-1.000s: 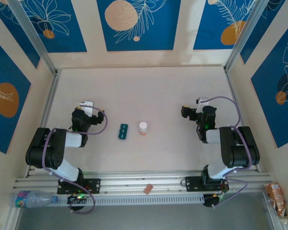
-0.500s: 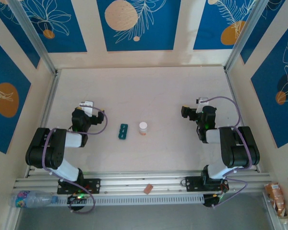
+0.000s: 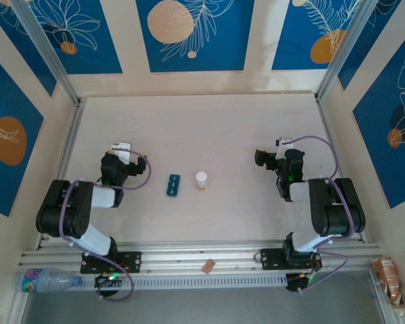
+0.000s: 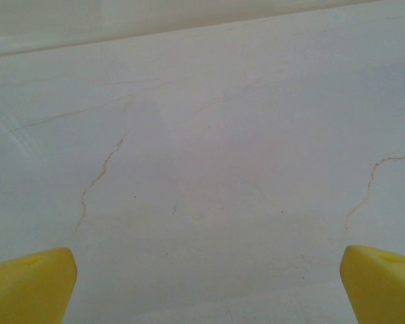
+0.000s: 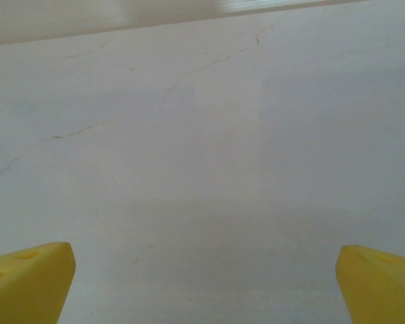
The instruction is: Sort the pills into containers
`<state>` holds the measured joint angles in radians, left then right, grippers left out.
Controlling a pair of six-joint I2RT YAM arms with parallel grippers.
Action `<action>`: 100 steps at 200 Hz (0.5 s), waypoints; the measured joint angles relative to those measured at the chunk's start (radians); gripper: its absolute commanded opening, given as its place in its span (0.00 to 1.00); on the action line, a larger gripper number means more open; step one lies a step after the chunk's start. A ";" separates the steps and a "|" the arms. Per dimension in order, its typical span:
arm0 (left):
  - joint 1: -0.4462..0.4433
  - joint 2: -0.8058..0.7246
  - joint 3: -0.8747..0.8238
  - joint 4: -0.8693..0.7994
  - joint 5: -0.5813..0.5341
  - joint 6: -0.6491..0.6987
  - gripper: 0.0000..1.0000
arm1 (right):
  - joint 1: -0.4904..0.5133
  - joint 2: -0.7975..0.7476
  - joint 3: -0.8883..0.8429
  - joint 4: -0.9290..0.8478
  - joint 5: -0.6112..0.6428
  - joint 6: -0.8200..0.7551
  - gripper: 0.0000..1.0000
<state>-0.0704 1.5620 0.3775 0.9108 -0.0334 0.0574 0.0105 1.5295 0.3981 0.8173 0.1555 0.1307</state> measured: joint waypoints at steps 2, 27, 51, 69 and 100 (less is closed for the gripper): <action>0.001 0.000 0.000 0.000 0.000 0.000 1.00 | 0.000 0.000 0.000 0.000 0.000 0.000 0.99; 0.004 0.000 0.000 -0.002 0.000 0.000 1.00 | -0.004 0.000 0.000 0.000 -0.008 0.000 0.99; 0.007 0.000 0.000 -0.006 0.023 0.000 1.00 | -0.005 0.000 0.000 0.000 -0.011 0.000 0.99; 0.009 -0.001 0.000 -0.013 0.046 0.002 1.00 | -0.004 0.000 0.000 -0.003 -0.010 0.000 0.99; 0.009 -0.039 0.000 -0.050 0.059 0.001 1.00 | -0.004 -0.073 0.033 -0.143 0.005 0.002 0.99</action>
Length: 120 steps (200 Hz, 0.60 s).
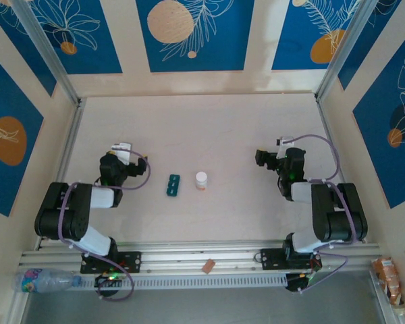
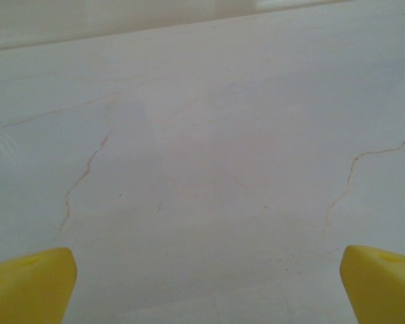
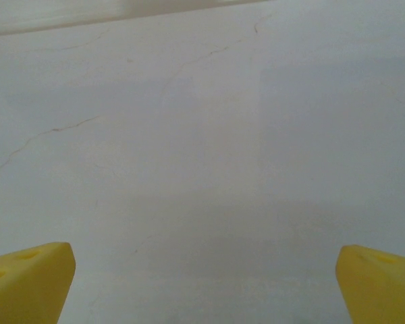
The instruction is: Sort the pills into containers
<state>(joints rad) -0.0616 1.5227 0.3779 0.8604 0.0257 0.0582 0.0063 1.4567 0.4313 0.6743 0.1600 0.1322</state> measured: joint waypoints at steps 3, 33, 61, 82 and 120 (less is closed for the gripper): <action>0.000 -0.008 0.001 -0.007 0.000 0.000 1.00 | 0.000 -0.010 0.008 -0.018 0.001 0.000 0.99; 0.000 -0.095 0.003 -0.071 -0.018 -0.006 1.00 | -0.002 -0.093 0.157 -0.248 0.053 0.082 0.99; 0.000 -0.195 0.016 -0.172 -0.069 -0.037 1.00 | -0.047 -0.099 0.315 -0.487 0.062 0.255 0.99; 0.001 -0.270 0.051 -0.293 -0.121 -0.088 1.00 | -0.087 -0.099 0.375 -0.609 0.020 0.350 0.99; 0.001 -0.373 0.142 -0.518 -0.177 -0.185 1.00 | 0.014 -0.099 0.430 -0.790 -0.033 0.401 0.99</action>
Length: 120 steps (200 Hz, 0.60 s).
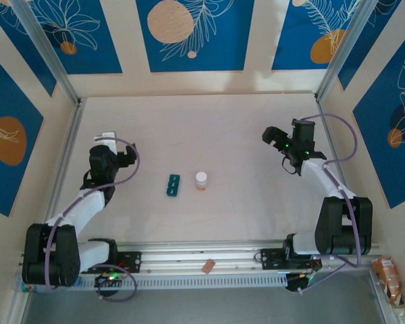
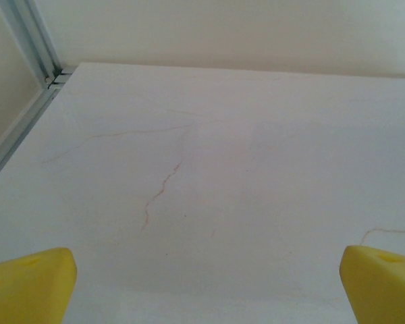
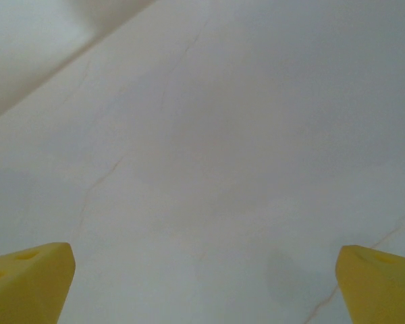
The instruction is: Sort the pills into containers
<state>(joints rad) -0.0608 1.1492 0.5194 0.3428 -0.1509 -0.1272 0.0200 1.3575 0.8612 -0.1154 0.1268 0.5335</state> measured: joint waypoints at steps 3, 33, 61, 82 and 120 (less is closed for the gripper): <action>0.000 -0.010 0.003 -0.014 0.000 -0.007 1.00 | 0.019 0.000 0.008 -0.016 0.002 0.001 0.99; 0.000 -0.105 0.012 -0.122 0.023 -0.069 1.00 | 0.229 -0.002 0.077 -0.120 0.019 -0.001 0.99; 0.000 -0.158 0.070 -0.241 0.066 -0.124 1.00 | 0.431 -0.003 0.113 -0.185 0.048 0.000 0.99; 0.000 -0.174 0.116 -0.299 0.102 -0.154 1.00 | 0.579 -0.005 0.121 -0.230 0.078 0.010 1.00; 0.000 -0.170 0.132 -0.352 0.158 -0.217 1.00 | 0.800 0.010 0.163 -0.285 0.129 0.057 0.99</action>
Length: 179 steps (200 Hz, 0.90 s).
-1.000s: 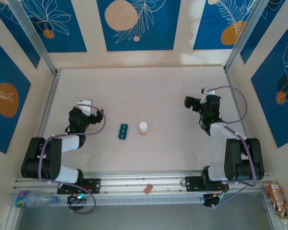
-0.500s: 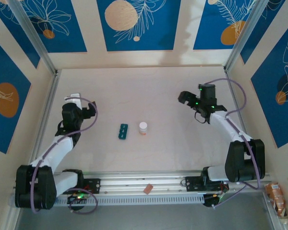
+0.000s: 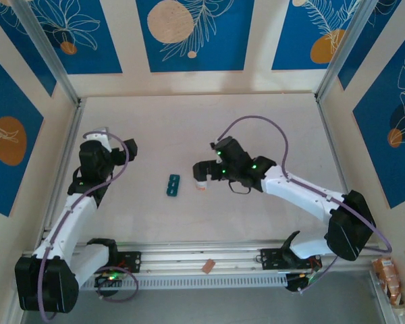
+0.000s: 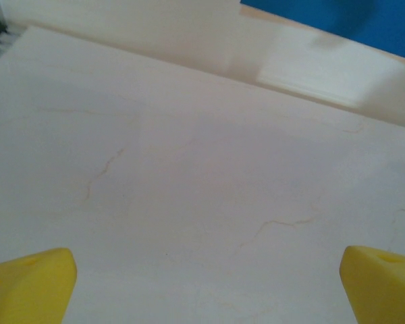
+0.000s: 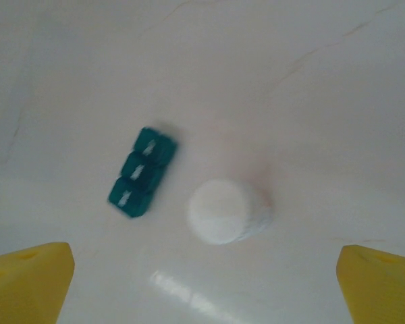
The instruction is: Sort the pills into containers
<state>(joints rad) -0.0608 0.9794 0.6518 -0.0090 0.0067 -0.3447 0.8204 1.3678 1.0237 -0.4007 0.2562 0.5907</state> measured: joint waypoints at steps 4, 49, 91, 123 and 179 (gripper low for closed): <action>0.000 0.003 0.000 -0.005 0.005 -0.007 1.00 | 0.016 0.005 0.005 -0.004 0.003 0.005 0.99; 0.000 0.032 0.000 -0.059 0.019 -0.040 1.00 | 0.161 0.136 0.079 -0.018 0.006 0.061 0.98; 0.000 0.032 0.000 -0.079 0.012 -0.043 1.00 | 0.243 0.325 0.198 -0.024 0.019 0.076 0.97; 0.000 0.032 0.000 -0.087 0.010 -0.042 1.00 | 0.266 0.428 0.233 -0.027 0.029 0.082 0.97; 0.000 0.033 0.002 -0.087 0.008 -0.042 1.00 | 0.251 0.494 0.234 -0.034 0.036 0.093 0.98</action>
<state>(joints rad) -0.0608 1.0122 0.6537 -0.0956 0.0151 -0.3866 1.0718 1.8618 1.2575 -0.4347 0.2924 0.6834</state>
